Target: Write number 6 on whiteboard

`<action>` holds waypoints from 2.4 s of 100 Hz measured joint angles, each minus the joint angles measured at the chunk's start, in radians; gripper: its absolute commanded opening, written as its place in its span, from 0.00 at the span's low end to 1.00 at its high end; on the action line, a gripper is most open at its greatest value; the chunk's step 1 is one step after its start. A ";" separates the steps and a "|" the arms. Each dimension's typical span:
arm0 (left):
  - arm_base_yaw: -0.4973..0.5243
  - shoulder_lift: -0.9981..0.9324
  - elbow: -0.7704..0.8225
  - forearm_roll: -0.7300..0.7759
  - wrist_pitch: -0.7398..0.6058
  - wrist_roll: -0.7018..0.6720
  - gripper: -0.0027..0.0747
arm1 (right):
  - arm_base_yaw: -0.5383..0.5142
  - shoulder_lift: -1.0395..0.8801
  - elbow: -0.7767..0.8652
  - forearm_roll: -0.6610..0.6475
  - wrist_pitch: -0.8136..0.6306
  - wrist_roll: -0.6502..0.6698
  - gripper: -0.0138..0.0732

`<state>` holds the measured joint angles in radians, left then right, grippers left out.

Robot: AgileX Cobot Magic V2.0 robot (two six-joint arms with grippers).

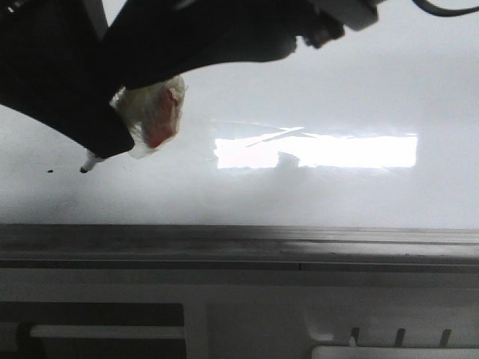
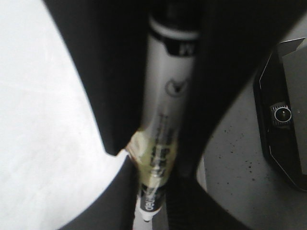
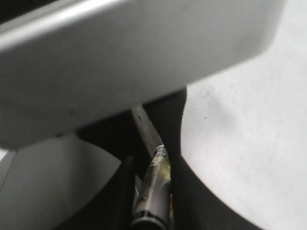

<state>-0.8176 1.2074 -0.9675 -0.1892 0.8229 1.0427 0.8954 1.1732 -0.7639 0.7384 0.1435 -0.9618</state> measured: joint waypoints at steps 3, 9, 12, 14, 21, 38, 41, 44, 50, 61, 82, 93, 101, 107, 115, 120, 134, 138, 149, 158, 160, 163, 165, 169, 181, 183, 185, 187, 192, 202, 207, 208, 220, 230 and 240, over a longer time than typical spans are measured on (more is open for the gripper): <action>0.000 0.000 0.000 0.000 0.007 -0.002 0.01 | 0.000 0.005 -0.002 0.000 0.000 0.000 0.18; 0.000 0.002 0.000 0.000 0.017 -0.012 0.01 | 0.000 0.012 -0.004 0.000 0.000 -0.004 0.13; 0.000 0.002 0.000 0.000 0.022 -0.014 0.01 | 0.000 0.015 -0.004 -0.002 0.002 -0.006 0.10; 0.000 0.002 0.000 0.000 0.024 -0.017 0.01 | 0.000 0.019 -0.004 -0.002 0.004 -0.006 0.09; 0.000 0.004 0.002 0.002 0.026 -0.022 0.01 | 0.000 0.025 -0.006 -0.002 0.008 -0.008 0.09; 0.000 0.004 0.005 0.002 0.028 -0.026 0.01 | 0.000 0.027 -0.006 -0.002 0.012 -0.008 0.09; 0.000 0.004 0.005 0.002 0.028 -0.026 0.01 | 0.000 0.027 -0.006 -0.002 0.012 -0.008 0.09; 0.000 0.004 0.005 0.002 0.028 -0.026 0.03 | 0.000 0.027 -0.006 -0.002 0.013 -0.008 0.09; 0.000 0.004 0.005 0.002 0.028 -0.026 0.11 | 0.000 0.027 -0.006 -0.002 0.016 -0.008 0.09; 0.000 0.004 0.005 0.001 0.030 -0.017 0.43 | 0.000 0.027 -0.008 -0.002 0.026 -0.008 0.09; 0.000 0.004 0.005 -0.020 -0.005 -0.017 0.77 | 0.000 0.036 -0.008 -0.001 0.085 -0.008 0.09; -0.001 0.004 0.005 -0.023 -0.019 -0.038 0.77 | 0.000 0.036 -0.008 -0.001 0.091 -0.008 0.09; -0.001 0.004 0.004 -0.039 -0.023 -0.046 0.77 | 0.000 0.036 -0.008 -0.001 0.095 -0.008 0.09; -0.001 0.004 0.004 -0.056 -0.026 -0.048 0.77 | 0.000 0.036 -0.008 -0.001 0.096 -0.008 0.09; -0.001 0.004 0.004 -0.066 -0.028 -0.048 0.77 | 0.000 0.036 -0.008 -0.007 0.099 -0.008 0.09; -0.001 0.002 0.004 -0.068 -0.028 -0.048 0.76 | 0.000 0.036 -0.008 -0.007 0.099 -0.008 0.09; 0.019 -0.027 0.006 -0.095 -0.025 -0.048 0.71 | -0.003 0.032 -0.008 -0.012 0.097 -0.008 0.09; 0.031 -0.043 0.006 -0.110 -0.024 -0.048 0.71 | -0.006 0.027 -0.008 -0.013 0.093 -0.008 0.09; 0.085 -0.095 0.006 -0.171 -0.029 -0.048 0.71 | -0.026 0.012 -0.008 -0.017 0.088 -0.008 0.09; 0.140 -0.148 0.006 -0.208 -0.047 -0.050 0.71 | -0.039 -0.006 -0.006 -0.022 0.100 -0.008 0.09; 0.152 -0.161 0.006 -0.215 -0.050 -0.052 0.71 | -0.041 -0.012 -0.004 -0.024 0.101 -0.008 0.09; 0.169 -0.179 0.006 -0.224 -0.052 -0.051 0.71 | -0.043 -0.021 0.001 -0.026 0.104 -0.008 0.09; 0.182 -0.192 0.006 -0.232 -0.057 -0.051 0.70 | -0.045 -0.028 0.007 -0.028 0.104 -0.008 0.09; 0.207 -0.221 0.008 -0.247 -0.061 -0.051 0.68 | -0.051 -0.046 0.018 -0.036 0.105 -0.008 0.09; 0.276 -0.310 0.048 -0.286 -0.069 -0.051 0.60 | -0.057 -0.111 0.064 -0.054 0.096 -0.008 0.09; 0.288 -0.326 0.059 -0.291 -0.070 -0.051 0.59 | -0.059 -0.125 0.074 -0.054 0.092 -0.008 0.09; 0.299 -0.343 0.072 -0.296 -0.070 -0.051 0.59 | -0.059 -0.140 0.080 -0.054 0.086 -0.008 0.09; 0.306 -0.360 0.082 -0.300 -0.072 -0.051 0.58 | -0.059 -0.156 0.090 -0.054 0.079 -0.008 0.09; 0.333 -0.401 0.118 -0.322 -0.083 -0.051 0.57 | -0.059 -0.195 0.115 -0.054 0.066 -0.008 0.09; 0.370 -0.487 0.206 -0.372 -0.108 -0.051 0.57 | -0.059 -0.279 0.166 -0.054 0.045 -0.008 0.09; 0.386 -0.533 0.247 -0.405 -0.123 -0.056 0.57 | -0.059 -0.322 0.190 -0.054 0.038 -0.008 0.09; 0.388 -0.547 0.253 -0.409 -0.126 -0.060 0.57 | -0.059 -0.334 0.193 -0.054 0.038 -0.008 0.09; 0.415 -0.652 0.345 -0.493 -0.183 -0.106 0.56 | -0.059 -0.433 0.246 -0.054 0.032 -0.008 0.09; 0.419 -0.723 0.412 -0.555 -0.227 -0.124 0.50 | -0.059 -0.498 0.288 -0.050 0.011 -0.008 0.09; 0.419 -0.765 0.452 -0.592 -0.241 -0.131 0.41 | -0.059 -0.521 0.314 -0.050 -0.049 -0.006 0.09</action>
<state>-0.3985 0.4420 -0.5151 -0.7808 0.5815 0.9113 0.8368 0.6520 -0.4502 0.6884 0.0947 -0.9682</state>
